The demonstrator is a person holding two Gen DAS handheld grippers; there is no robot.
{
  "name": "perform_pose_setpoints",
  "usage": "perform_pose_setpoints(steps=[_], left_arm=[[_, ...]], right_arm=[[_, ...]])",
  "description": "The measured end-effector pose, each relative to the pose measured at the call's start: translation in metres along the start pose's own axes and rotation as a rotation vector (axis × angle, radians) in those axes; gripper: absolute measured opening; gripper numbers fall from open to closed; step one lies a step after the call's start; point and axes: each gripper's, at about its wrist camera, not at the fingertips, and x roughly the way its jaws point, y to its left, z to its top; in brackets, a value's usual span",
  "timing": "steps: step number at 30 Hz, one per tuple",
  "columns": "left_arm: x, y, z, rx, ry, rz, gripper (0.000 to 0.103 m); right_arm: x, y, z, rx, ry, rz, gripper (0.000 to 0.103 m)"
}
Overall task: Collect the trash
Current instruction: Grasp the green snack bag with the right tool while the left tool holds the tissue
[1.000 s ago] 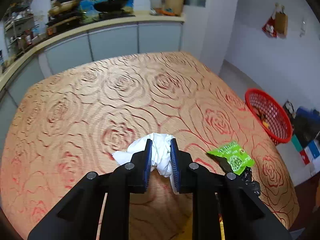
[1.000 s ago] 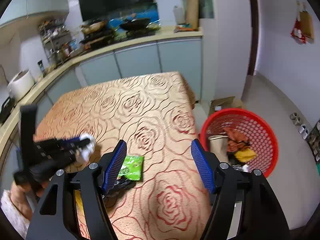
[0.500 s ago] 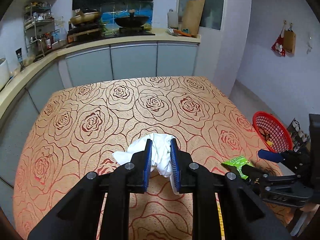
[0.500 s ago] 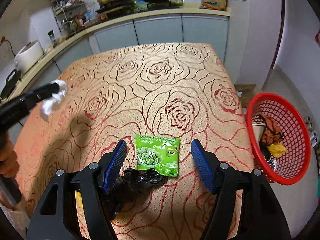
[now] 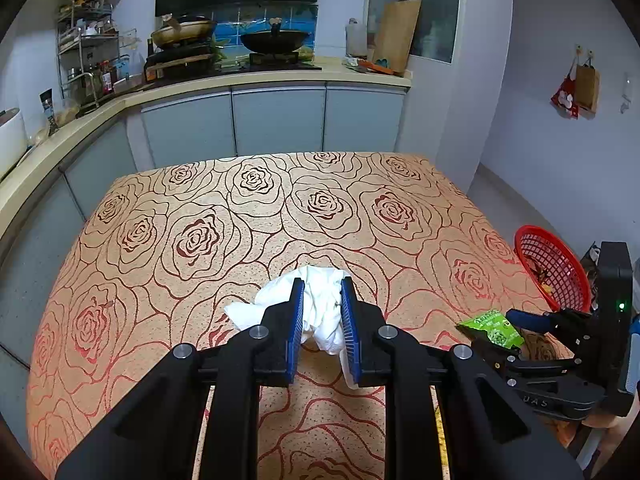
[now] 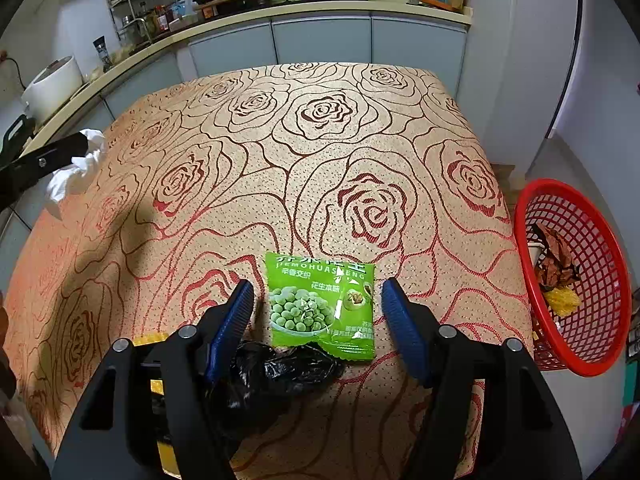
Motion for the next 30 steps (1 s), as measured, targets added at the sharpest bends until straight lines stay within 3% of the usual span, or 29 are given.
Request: perform_pose_setpoints(steps=[3,15,30], left_arm=[[-0.001,0.002,0.000,-0.004,-0.001,0.003,0.018],[-0.005,0.006,0.000,-0.021,-0.013,0.022,0.018],[-0.030,0.008,0.008,-0.020,-0.077,0.068,0.018]], right_arm=[[0.002,-0.001,-0.001,-0.001,0.003,-0.006,0.049],[-0.001,-0.001,0.000,-0.008,-0.020,-0.003,0.045],[-0.059,0.013,0.023,-0.040,-0.185,0.014,0.045]])
